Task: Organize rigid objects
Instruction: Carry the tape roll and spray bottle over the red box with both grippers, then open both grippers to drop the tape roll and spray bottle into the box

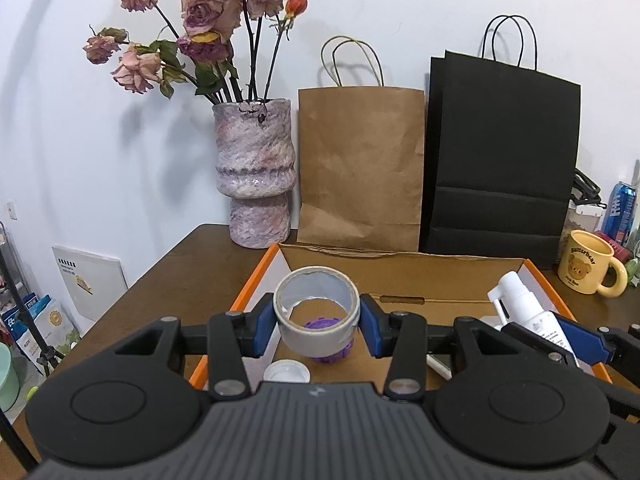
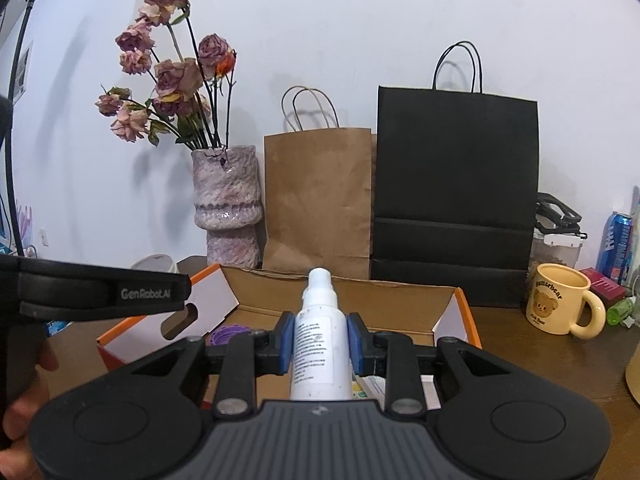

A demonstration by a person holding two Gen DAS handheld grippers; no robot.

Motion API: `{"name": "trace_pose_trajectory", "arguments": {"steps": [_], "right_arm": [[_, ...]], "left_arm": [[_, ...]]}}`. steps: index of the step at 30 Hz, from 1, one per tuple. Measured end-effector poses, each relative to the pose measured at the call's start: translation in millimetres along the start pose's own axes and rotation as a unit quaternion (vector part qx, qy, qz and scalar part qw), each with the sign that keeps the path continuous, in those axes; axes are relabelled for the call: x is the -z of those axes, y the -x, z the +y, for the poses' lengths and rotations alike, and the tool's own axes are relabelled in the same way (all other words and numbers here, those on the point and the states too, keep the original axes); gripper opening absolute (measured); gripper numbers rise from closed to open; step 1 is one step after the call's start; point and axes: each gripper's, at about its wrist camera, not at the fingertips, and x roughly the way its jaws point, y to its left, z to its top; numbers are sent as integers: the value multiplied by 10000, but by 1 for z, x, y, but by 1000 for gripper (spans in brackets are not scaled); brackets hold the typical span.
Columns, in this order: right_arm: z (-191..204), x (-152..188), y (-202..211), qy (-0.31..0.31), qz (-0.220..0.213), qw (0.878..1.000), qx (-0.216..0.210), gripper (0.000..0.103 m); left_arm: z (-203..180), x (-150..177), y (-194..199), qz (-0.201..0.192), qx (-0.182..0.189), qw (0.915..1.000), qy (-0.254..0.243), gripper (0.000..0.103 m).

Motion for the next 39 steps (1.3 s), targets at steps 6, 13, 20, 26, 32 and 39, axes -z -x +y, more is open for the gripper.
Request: {"name": "trace_pose_trajectory", "arguments": {"steps": [6, 13, 20, 26, 32, 39], "right_arm": [[-5, -1, -22, -37, 112, 9999, -9, 27], [-13, 0, -45, -47, 238, 9997, 17, 27], [-16, 0, -63, 12, 321, 9995, 37, 27], [-20, 2, -74, 57, 399, 9992, 73, 27], [-23, 5, -81, 93, 463, 9988, 119, 27], [-30, 5, -84, -19, 545, 9981, 304, 42]], "left_arm": [[-4, -3, -20, 93, -44, 9999, -25, 45], [-9, -4, -43, 191, -79, 9997, -114, 45], [-13, -5, -61, 275, -104, 9994, -199, 45], [-16, -4, -72, 325, -108, 9990, -287, 45], [-16, -3, -77, 373, -22, 9987, -337, 46], [-14, -6, -73, 223, -165, 9992, -302, 103]]}}
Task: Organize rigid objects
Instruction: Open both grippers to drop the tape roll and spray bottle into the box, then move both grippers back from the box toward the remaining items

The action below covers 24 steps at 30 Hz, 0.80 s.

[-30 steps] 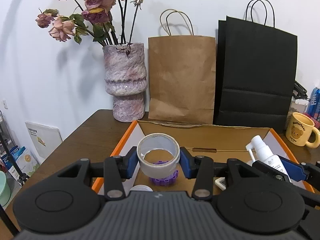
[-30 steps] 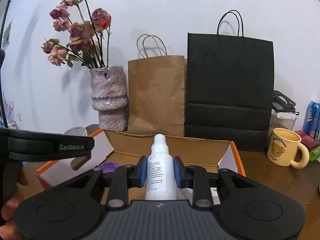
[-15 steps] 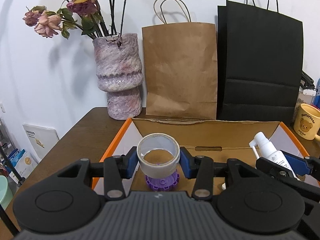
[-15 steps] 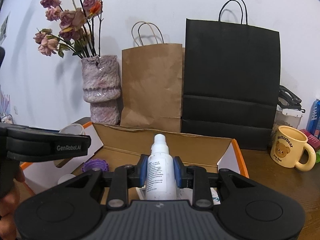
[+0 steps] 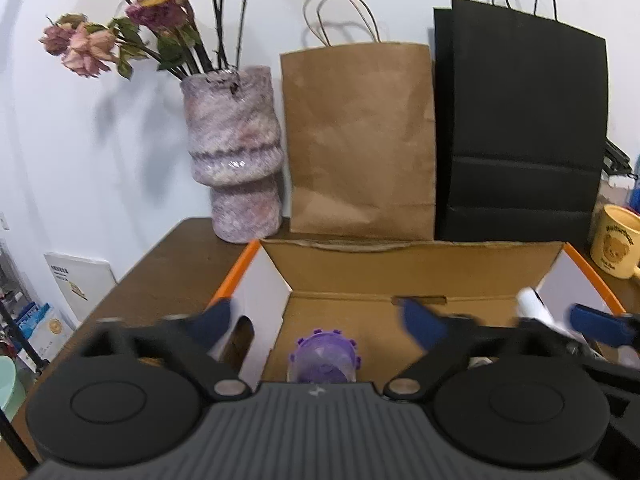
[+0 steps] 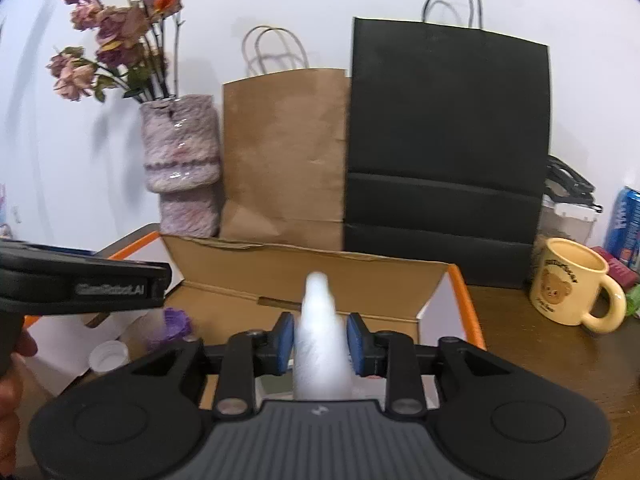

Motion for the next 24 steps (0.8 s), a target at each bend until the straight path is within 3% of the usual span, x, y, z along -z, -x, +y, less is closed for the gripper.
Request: {"name": "trace_pose_trajectory", "arguments": {"steps": [1, 2, 3, 4, 7, 24], "right_arm": [[-1, 0, 0, -22, 10, 10000, 54, 62], [-1, 0, 0, -36, -13, 9999, 98, 73], [-2, 0, 1, -39, -47, 9999, 162, 90], [-1, 0, 2, -22, -86, 9997, 221, 97], [-2, 0, 3, 7, -110, 9995, 284, 103], [-2, 0, 3, 10, -82, 9996, 255, 103]], "left_arm": [[0, 0, 1, -42, -42, 10000, -7, 103], [0, -2, 1, -31, -50, 10000, -9, 103], [0, -2, 1, -3, -58, 10000, 3, 103], [1, -2, 0, 22, -74, 10000, 11, 103], [1, -2, -2, 65, -118, 9999, 12, 103], [1, -2, 1, 36, -88, 9999, 35, 103]]}}
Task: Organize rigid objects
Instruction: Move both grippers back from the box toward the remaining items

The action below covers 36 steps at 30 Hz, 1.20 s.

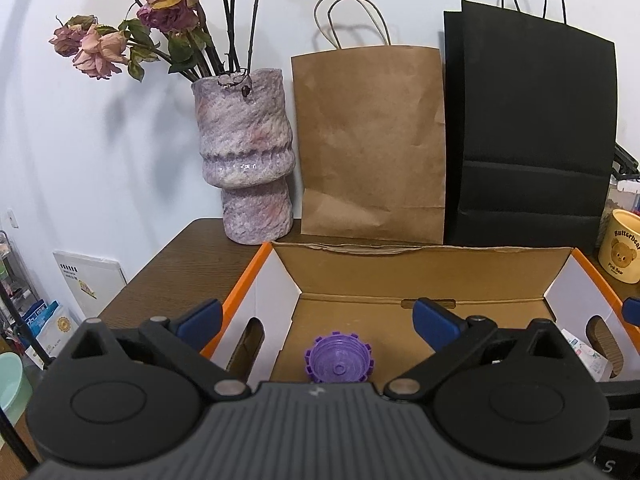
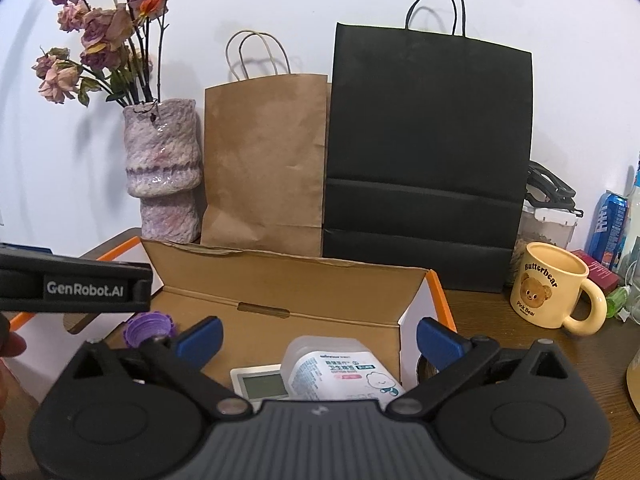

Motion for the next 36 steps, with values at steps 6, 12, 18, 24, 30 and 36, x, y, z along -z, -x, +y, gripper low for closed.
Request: {"name": "trace_pose_trajectory", "arguments": {"steps": [6, 12, 18, 24, 30, 36], "right_arm": [[0, 0, 1, 8, -9, 10000, 5, 103], [0, 1, 4, 16, -11, 10000, 17, 103], [0, 3, 13, 9, -74, 10000, -5, 103], [4, 6, 29, 96, -174, 9998, -12, 103], [9, 12, 46, 159, -199, 9997, -64, 103], [16, 21, 66, 138, -200, 9997, -59, 103]], "left_arm": [[0, 0, 2, -6, 9, 10000, 5, 103], [3, 0, 5, 38, 32, 10000, 43, 103], [7, 3, 15, 8, 3, 10000, 54, 103], [12, 6, 29, -54, 32, 9999, 85, 103], [20, 13, 49, -103, 53, 9999, 123, 103], [27, 21, 69, -128, 73, 9998, 99, 103]]}}
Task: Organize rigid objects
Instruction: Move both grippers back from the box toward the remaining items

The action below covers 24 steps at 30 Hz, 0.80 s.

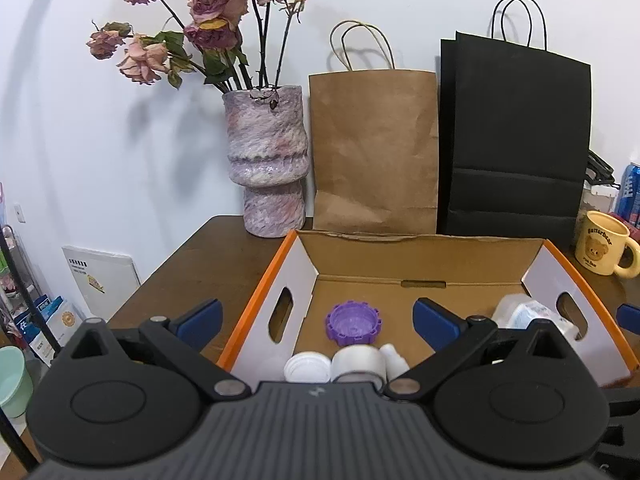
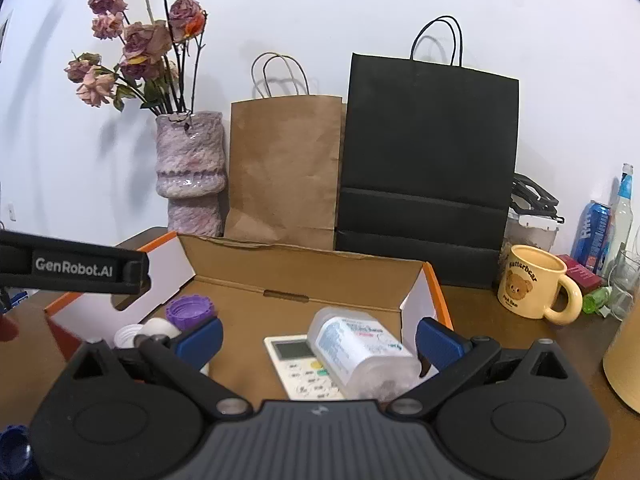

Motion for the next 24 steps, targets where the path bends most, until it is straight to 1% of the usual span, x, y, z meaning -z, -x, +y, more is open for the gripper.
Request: {"name": "trace_pose_trajectory", "arguments": {"steps": [13, 20, 24], "right_arm": [[14, 17, 52, 32, -30, 9999, -122, 103], [23, 33, 77, 75, 44, 9997, -209, 103], [25, 43, 88, 87, 109, 9996, -257, 103]], "left_arm": [[18, 27, 45, 29, 27, 10000, 9, 103], [29, 45, 69, 41, 28, 10000, 34, 103], [35, 58, 79, 120, 37, 9999, 40, 103]]}}
